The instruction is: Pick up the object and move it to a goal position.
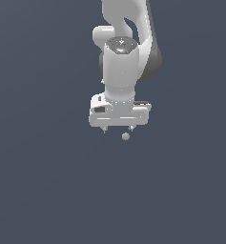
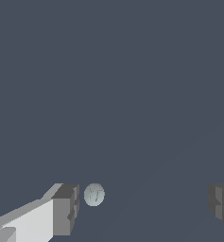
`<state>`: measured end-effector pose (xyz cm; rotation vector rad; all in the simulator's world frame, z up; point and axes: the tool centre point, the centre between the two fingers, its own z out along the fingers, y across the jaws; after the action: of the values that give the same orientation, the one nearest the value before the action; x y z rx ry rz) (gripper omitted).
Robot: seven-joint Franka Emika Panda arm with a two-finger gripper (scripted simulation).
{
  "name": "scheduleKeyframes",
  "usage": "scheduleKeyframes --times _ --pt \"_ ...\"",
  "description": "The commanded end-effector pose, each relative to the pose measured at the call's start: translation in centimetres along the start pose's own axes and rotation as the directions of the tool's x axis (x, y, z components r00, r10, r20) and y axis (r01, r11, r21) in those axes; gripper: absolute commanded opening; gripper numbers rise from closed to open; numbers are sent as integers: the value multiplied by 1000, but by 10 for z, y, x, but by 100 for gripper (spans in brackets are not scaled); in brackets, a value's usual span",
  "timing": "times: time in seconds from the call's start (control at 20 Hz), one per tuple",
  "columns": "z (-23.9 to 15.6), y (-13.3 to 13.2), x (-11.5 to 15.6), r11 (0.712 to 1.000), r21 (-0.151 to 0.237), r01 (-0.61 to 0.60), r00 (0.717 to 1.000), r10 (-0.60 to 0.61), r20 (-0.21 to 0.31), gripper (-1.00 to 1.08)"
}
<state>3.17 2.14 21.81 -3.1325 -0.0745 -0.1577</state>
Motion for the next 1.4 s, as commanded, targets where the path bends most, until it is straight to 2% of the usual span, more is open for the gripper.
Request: scheduleKeyframes --times 0.0,0.4,0.85,1.1,1.35 --pt "0 0 0 1000 0 0 1000 0 0 100" --pt "10 6 0 999 14 -46 999 46 1 100" --pt "15 4 -3 999 13 -44 999 44 4 100" --pt "36 -6 -16 1000 10 -28 999 28 19 100" --pt "72 -23 -41 1000 7 0 999 0 46 100"
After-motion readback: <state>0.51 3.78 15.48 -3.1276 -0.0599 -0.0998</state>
